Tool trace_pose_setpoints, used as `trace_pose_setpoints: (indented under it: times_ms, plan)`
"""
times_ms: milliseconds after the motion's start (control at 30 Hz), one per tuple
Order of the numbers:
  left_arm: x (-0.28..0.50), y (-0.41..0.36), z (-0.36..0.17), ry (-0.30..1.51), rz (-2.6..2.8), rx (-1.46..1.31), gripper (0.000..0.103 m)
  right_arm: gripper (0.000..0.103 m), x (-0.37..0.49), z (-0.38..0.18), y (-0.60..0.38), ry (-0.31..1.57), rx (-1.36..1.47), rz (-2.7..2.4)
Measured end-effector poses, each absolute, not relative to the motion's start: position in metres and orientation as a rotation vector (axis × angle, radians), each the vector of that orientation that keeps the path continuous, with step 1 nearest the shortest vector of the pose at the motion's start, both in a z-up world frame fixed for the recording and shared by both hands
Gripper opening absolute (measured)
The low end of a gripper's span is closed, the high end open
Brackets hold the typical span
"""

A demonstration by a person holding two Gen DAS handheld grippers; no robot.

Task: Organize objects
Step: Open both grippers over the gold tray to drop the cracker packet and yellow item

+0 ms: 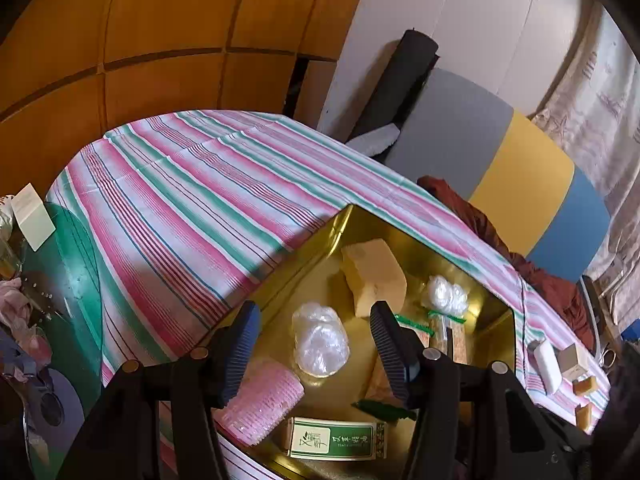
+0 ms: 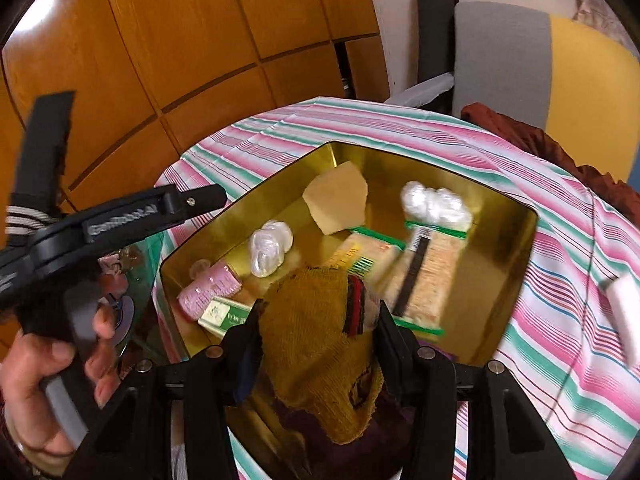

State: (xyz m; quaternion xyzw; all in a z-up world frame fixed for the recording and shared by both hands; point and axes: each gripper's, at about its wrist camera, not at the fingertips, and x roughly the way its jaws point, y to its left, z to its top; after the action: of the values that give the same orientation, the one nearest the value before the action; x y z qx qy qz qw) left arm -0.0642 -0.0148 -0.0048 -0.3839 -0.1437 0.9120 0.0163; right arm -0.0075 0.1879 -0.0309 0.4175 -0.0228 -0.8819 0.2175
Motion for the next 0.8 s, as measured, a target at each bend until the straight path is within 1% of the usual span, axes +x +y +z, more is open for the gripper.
trace_pose_setpoints:
  times_ms: [167,267,300,367,400,433,533,800]
  plan:
    - [-0.064,-0.023,0.006,-0.469,2.884,-1.153,0.058,0.051,-0.034,-0.040,0.173,-0.093,1.218,-2.430]
    - [-0.064,-0.029,0.010,-0.503,2.897,-1.142,0.058,0.054,-0.053,-0.044,0.161,-0.092,1.242,-2.420]
    - [-0.064,-0.031,0.010,-0.514,2.895,-1.146,0.058,0.057,-0.060,-0.046,0.156,-0.096,1.248,-2.424]
    - [-0.065,-0.034,0.009,-0.530,2.898,-1.154,0.058,0.067,-0.069,-0.047,0.153,-0.151,1.244,-2.430]
    - [-0.065,-0.035,0.010,-0.536,2.901,-1.156,0.058,0.077,-0.072,-0.047,0.153,-0.185,1.248,-2.429]
    - [-0.065,-0.036,0.009,-0.542,2.902,-1.158,0.058,0.080,-0.074,-0.047,0.154,-0.205,1.250,-2.439]
    - [-0.064,-0.036,0.008,-0.552,2.900,-1.159,0.058,0.080,-0.067,-0.040,0.160,-0.226,1.204,-2.462]
    - [-0.058,-0.014,0.005,-0.482,2.853,-1.167,0.058,0.080,-0.038,-0.025,0.179,-0.093,1.171,-2.562]
